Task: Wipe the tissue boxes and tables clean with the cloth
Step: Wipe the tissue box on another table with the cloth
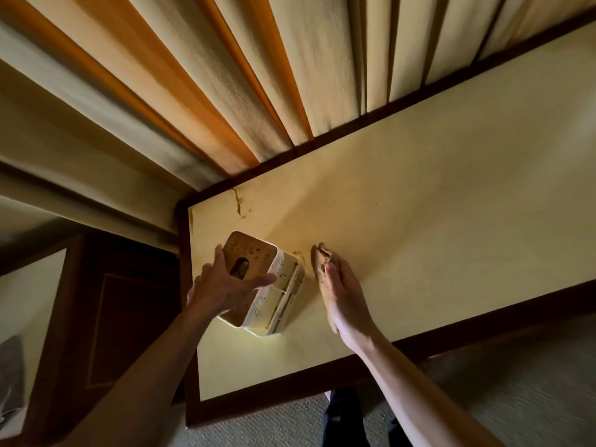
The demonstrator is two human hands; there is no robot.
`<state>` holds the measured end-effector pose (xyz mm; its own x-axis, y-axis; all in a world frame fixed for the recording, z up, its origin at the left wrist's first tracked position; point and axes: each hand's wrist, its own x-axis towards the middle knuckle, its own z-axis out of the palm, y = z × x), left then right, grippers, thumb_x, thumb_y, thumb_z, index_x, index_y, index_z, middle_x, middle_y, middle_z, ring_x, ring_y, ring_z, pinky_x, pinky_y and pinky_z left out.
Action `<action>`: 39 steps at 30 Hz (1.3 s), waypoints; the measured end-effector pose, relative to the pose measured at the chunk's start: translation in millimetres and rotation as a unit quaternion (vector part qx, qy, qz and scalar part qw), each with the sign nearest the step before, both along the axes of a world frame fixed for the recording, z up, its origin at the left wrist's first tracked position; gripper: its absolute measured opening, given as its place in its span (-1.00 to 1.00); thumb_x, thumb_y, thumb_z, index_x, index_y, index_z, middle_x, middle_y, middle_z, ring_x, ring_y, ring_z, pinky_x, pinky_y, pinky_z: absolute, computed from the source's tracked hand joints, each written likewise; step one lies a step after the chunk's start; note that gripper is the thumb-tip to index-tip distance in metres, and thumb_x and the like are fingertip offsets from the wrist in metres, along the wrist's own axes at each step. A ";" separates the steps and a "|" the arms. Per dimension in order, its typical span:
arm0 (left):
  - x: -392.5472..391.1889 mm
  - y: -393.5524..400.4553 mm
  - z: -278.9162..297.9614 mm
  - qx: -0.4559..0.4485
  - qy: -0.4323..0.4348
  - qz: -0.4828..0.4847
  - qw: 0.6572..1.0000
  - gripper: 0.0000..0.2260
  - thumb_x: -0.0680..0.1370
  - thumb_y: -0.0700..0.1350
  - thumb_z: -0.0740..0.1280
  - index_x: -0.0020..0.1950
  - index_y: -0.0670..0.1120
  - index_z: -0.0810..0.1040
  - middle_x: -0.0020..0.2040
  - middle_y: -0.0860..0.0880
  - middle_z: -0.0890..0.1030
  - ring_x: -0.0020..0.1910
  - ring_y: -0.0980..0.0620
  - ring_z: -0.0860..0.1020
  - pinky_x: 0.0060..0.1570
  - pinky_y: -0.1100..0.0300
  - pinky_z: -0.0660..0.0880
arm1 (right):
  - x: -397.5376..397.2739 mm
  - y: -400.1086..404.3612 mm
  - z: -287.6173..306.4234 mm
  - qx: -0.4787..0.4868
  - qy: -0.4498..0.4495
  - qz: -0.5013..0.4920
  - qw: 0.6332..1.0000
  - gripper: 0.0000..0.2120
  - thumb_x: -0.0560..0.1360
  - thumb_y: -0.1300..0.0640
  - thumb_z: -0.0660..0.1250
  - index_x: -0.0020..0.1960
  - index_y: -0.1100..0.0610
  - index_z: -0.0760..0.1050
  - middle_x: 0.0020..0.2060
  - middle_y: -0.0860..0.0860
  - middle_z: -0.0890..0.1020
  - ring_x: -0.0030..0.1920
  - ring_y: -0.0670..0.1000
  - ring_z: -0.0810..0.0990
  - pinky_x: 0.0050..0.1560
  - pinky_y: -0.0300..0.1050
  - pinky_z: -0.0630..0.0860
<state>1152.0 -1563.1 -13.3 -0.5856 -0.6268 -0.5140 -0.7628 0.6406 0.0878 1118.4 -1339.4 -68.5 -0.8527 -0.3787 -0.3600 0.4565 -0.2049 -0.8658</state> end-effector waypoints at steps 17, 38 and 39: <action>-3.2 29.6 17.1 -0.062 0.032 0.068 0.995 0.31 0.13 0.69 0.13 0.57 -0.01 -0.42 0.62 -0.18 -0.23 0.60 -0.20 -0.22 0.44 -0.45 -0.02 | 2.1 -13.7 5.3 -0.014 0.001 -0.021 1.000 -0.75 0.69 0.12 0.07 0.22 -0.12 0.45 0.07 -0.27 0.61 0.13 -0.30 0.56 0.05 -0.42 0.46; -11.0 -16.1 33.3 0.021 -0.138 -0.337 0.931 0.52 0.05 0.42 0.58 0.42 0.09 -0.64 0.43 0.17 -0.61 0.57 -0.05 -0.33 0.49 -0.15 0.23 | 17.3 -57.4 -12.5 0.055 -0.017 0.125 0.991 -0.48 0.69 -0.05 -0.02 0.59 -0.09 -0.10 0.56 -0.20 -0.06 0.53 -0.20 -0.02 0.52 -0.16 -0.01; -11.3 -15.5 33.4 0.022 -0.135 -0.337 0.932 0.52 0.05 0.41 0.58 0.45 0.06 -0.62 0.44 0.18 -0.60 0.57 -0.04 -0.33 0.50 -0.14 0.22 | 12.3 -60.0 -14.1 0.059 -0.015 0.135 0.989 -0.47 0.69 -0.06 -0.03 0.59 -0.09 -0.14 0.55 -0.22 -0.09 0.53 -0.21 -0.05 0.51 -0.17 -0.03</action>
<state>1140.7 -1578.6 20.1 -0.6834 -0.1387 -0.7167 -0.1872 0.9823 -0.0116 1130.7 -1399.4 -82.6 -0.7149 -0.5449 -0.4383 0.5065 0.0287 -0.8618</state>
